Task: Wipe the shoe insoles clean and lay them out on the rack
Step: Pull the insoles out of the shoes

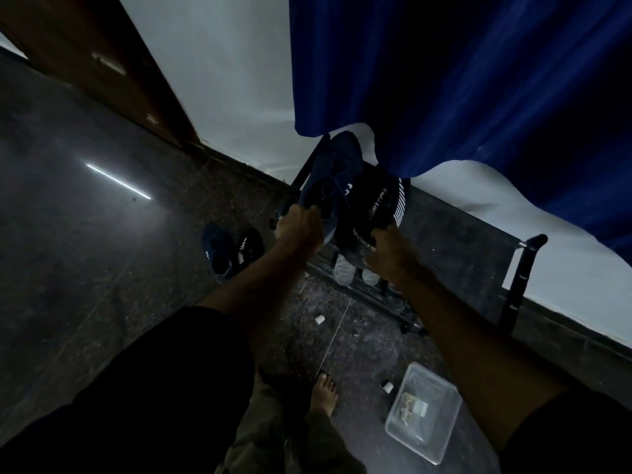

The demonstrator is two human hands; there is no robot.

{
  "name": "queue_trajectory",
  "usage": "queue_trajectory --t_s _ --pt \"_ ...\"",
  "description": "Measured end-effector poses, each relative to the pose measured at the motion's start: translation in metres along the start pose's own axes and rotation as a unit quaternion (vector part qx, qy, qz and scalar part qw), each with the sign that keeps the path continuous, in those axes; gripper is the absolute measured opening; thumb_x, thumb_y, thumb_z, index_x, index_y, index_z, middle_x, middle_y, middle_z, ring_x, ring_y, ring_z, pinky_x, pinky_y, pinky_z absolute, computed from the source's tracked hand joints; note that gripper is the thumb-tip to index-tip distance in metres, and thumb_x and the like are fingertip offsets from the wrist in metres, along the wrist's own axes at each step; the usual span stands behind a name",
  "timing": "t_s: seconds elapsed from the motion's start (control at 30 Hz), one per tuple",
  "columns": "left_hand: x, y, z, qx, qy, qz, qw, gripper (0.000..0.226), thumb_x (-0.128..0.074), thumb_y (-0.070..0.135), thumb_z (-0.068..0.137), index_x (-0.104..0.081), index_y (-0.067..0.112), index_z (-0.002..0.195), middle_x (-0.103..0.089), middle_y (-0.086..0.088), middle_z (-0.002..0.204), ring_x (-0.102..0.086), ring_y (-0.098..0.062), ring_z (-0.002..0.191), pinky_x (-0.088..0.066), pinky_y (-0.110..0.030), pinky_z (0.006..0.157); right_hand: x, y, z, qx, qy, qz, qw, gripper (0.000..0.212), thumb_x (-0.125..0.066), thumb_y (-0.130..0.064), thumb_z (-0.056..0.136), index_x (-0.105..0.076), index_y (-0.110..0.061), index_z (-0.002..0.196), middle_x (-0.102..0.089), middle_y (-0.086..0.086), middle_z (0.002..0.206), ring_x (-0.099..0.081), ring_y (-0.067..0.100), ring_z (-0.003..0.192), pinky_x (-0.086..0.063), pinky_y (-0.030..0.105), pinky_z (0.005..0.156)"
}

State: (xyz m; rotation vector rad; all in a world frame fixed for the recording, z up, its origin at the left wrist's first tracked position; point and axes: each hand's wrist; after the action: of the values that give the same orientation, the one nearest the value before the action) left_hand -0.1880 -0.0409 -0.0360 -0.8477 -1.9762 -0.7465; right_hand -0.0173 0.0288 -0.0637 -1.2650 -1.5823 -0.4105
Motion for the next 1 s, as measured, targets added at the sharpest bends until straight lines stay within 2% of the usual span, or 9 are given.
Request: queue_trajectory --t_s 0.13,0.27,0.4,0.57,0.67,0.73,0.8,0.9,1.0 --pt "-0.018 -0.005 -0.003 0.005 0.009 -0.022 1.0 0.045 -0.058 0.022 0.093 -0.046 0.014 0.136 -0.039 -0.02 0.131 -0.055 -0.041 0.114 -0.048 -0.046 0.091 -0.021 0.002 -0.004 -0.002 -0.024 0.002 1.0 0.052 -0.073 -0.026 0.082 -0.055 -0.003 0.125 -0.044 0.021 0.132 -0.049 0.039 0.119 -0.045 0.046 0.099" --pt "-0.013 -0.008 -0.005 -0.009 0.033 -0.005 0.999 0.036 -0.057 0.02 0.095 -0.055 0.005 0.128 -0.046 -0.019 0.132 -0.056 -0.04 0.116 -0.048 -0.045 0.091 -0.01 -0.003 -0.01 -0.023 -0.009 -0.006 1.0 0.038 -0.06 -0.021 0.092 -0.054 -0.001 0.123 -0.053 0.025 0.126 -0.053 0.041 0.117 -0.047 0.047 0.095" --pt "-0.016 -0.007 -0.021 -0.037 0.039 0.006 0.999 0.037 -0.055 0.031 0.097 -0.057 0.006 0.125 -0.051 -0.018 0.13 -0.058 -0.037 0.113 -0.049 -0.042 0.087 0.006 -0.01 -0.021 -0.032 0.016 -0.046 0.998 0.033 -0.056 -0.025 0.097 -0.056 -0.003 0.121 -0.053 0.023 0.128 -0.052 0.039 0.118 -0.049 0.043 0.093" --pt "-0.021 -0.025 -0.051 -0.047 0.065 -0.039 0.996 0.032 -0.056 0.028 0.096 -0.058 0.008 0.121 -0.051 -0.017 0.128 -0.061 -0.039 0.104 -0.049 -0.044 0.079 0.01 -0.023 -0.044 0.019 0.019 -0.074 0.997 0.025 -0.053 -0.027 0.099 -0.059 -0.004 0.106 -0.062 0.016 0.113 -0.06 0.033 0.105 -0.046 0.036 0.083" --pt "-0.023 -0.051 -0.07 -0.06 0.084 -0.063 0.993 0.028 -0.057 0.025 0.094 -0.058 0.009 0.117 -0.047 -0.013 0.134 -0.062 -0.039 0.1 -0.051 -0.044 0.075 0.005 -0.035 -0.058 0.052 0.03 -0.071 0.996 0.025 -0.051 -0.029 0.099 -0.059 -0.006 0.104 -0.062 0.012 0.111 -0.059 0.031 0.103 -0.043 0.037 0.085" --pt "-0.021 -0.071 -0.081 -0.057 0.094 -0.074 0.991 0.028 -0.06 0.027 0.092 -0.058 0.009 0.114 -0.043 -0.009 0.141 -0.063 -0.037 0.1 -0.051 -0.042 0.073 0.0 -0.046 -0.064 0.075 0.043 -0.06 0.994 0.026 -0.051 -0.03 0.099 -0.059 -0.006 0.101 -0.061 0.011 0.108 -0.06 0.03 0.099 -0.044 0.036 0.08" --pt "-0.016 -0.092 -0.089 -0.046 0.103 -0.084 0.99 0.028 -0.061 0.029 0.092 -0.059 0.01 0.113 -0.038 -0.008 0.148 -0.062 -0.035 0.105 -0.051 -0.042 0.075 -0.004 -0.06 -0.067 0.101 0.064 -0.042 0.992 0.027 -0.053 -0.03 0.098 -0.06 -0.004 0.098 -0.061 0.011 0.103 -0.061 0.029 0.094 -0.046 0.036 0.074" --pt "-0.008 -0.127 -0.1 -0.015 0.131 -0.099 0.986 0.026 -0.062 0.027 0.09 -0.06 0.01 0.11 -0.036 -0.009 0.151 -0.06 -0.035 0.109 -0.052 -0.043 0.078 -0.007 -0.088 -0.064 0.142 0.062 -0.055 0.986 0.029 -0.053 -0.03 0.098 -0.061 -0.003 0.099 -0.061 0.011 0.103 -0.06 0.027 0.093 -0.042 0.033 0.07" --pt "-0.001 -0.161 -0.113 0.016 0.145 -0.115 0.983 0.022 -0.063 0.026 0.09 -0.062 0.009 0.104 -0.043 -0.01 0.144 -0.061 -0.033 0.103 -0.049 -0.04 0.072 -0.013 -0.118 -0.055 0.215 0.078 -0.05 0.972 0.022 -0.065 -0.022 0.092 -0.062 -0.001 0.085 -0.061 0.013 0.088 -0.061 0.029 0.077 -0.038 0.03 0.059"
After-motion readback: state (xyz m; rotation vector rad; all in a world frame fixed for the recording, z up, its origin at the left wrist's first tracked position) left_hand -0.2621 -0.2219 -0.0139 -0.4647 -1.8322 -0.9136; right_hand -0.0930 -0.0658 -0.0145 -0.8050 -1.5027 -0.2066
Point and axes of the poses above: each hand's wrist, its own z-axis towards the middle knuckle, its own x-axis out of the back of the hand, y = z × x
